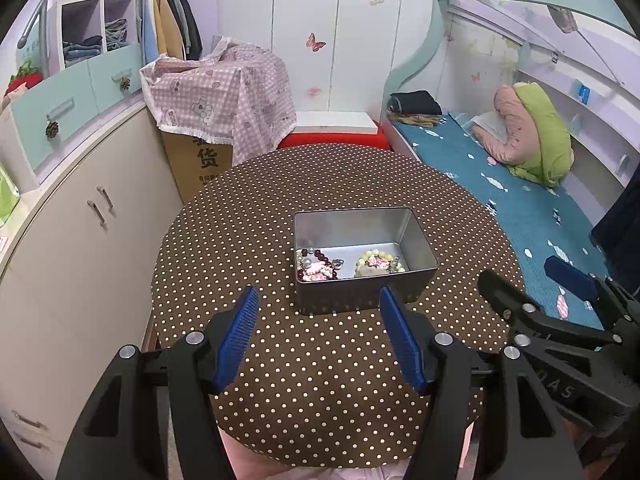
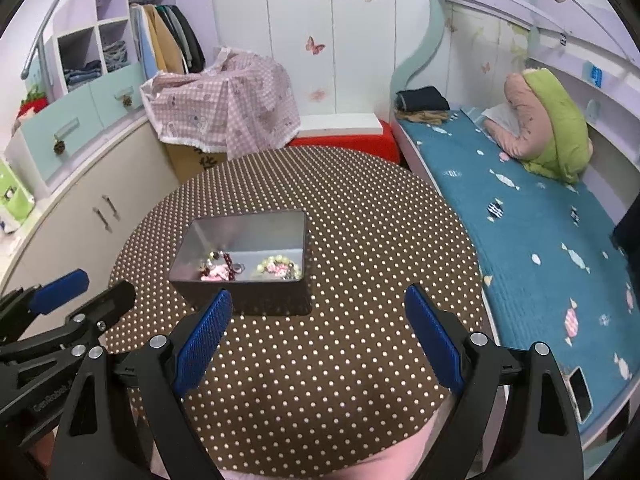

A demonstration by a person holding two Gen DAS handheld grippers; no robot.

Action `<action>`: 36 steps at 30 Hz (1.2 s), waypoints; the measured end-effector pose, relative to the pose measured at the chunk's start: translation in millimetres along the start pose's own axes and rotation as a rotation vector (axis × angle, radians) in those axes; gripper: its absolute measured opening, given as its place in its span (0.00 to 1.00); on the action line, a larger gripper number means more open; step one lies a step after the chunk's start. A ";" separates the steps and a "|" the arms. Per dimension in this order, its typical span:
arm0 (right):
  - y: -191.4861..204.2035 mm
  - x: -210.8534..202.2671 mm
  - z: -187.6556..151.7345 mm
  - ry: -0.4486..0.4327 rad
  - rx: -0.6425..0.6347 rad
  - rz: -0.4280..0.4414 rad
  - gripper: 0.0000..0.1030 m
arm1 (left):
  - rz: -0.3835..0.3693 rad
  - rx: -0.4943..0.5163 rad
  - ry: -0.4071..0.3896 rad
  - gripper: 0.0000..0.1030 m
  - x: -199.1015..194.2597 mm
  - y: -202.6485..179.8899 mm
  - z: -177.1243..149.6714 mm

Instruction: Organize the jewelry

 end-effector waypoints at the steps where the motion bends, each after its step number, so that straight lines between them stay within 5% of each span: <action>1: 1.1 -0.6 1.6 -0.008 -0.002 0.003 0.83 | 0.001 -0.002 0.002 0.59 0.6 0.3 -0.5; 19: 0.4 11.2 1.2 0.040 0.008 -0.016 0.83 | 0.014 0.002 0.022 0.59 8.5 -1.1 -2.3; 36: -2.2 13.3 -0.3 0.049 0.029 0.002 0.83 | 0.010 -0.016 0.024 0.69 7.7 2.5 -1.1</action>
Point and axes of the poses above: each gripper's, at about its wrist camera, not at the fingertips, and x roughly the way its jaws point, y to its left, z to its top, the point moved 4 cm from there along x, roughly the way its jaws point, and after that the axes turned 10 degrees about -x, right-handed, at the moved point
